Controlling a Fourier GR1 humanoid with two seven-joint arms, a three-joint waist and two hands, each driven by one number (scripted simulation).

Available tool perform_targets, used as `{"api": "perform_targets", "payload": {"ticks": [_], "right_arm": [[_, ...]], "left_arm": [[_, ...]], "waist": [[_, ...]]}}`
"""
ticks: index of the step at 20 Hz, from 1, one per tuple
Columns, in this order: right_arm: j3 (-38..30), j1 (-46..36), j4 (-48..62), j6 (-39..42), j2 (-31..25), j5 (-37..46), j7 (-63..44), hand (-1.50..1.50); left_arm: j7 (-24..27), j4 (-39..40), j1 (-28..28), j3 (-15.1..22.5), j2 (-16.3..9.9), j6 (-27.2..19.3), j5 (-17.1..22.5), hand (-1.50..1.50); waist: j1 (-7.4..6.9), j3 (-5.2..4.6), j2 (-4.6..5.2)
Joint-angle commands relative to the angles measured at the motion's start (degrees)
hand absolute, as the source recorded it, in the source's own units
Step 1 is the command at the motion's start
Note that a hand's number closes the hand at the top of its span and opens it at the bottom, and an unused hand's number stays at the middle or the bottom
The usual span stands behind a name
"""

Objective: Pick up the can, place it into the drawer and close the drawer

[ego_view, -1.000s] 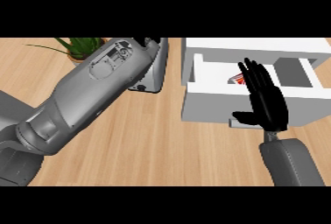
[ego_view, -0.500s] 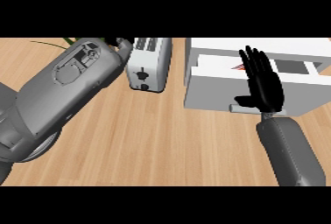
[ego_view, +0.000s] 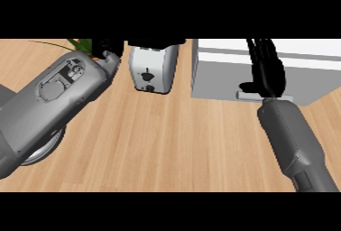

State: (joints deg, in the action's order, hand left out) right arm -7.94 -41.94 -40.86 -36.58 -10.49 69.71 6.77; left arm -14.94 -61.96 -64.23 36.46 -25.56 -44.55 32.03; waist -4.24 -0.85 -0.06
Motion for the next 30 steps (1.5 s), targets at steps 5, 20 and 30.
{"api": "perform_targets", "payload": {"ticks": [5, 20, 30], "right_arm": [[-4.52, -10.87, 15.34, -4.44, -1.50, -0.73, -0.09, -1.50], [-6.40, -22.79, 26.18, -6.53, -0.53, 0.23, -2.33, -1.50], [-17.69, -25.25, 22.96, 0.28, 2.30, -15.04, 12.42, -1.50]], "left_arm": [[-0.41, -10.22, 8.85, 0.80, -2.43, -0.86, -1.36, -1.50], [3.42, -14.26, 16.74, -1.48, -4.17, 1.11, -3.45, -1.50], [2.03, -17.31, 18.51, -1.68, -4.80, -0.69, -4.76, -1.50]], "waist": [[-1.61, 0.97, 0.97], [-1.45, 0.94, 2.21], [-0.75, 1.14, 1.32]]}}
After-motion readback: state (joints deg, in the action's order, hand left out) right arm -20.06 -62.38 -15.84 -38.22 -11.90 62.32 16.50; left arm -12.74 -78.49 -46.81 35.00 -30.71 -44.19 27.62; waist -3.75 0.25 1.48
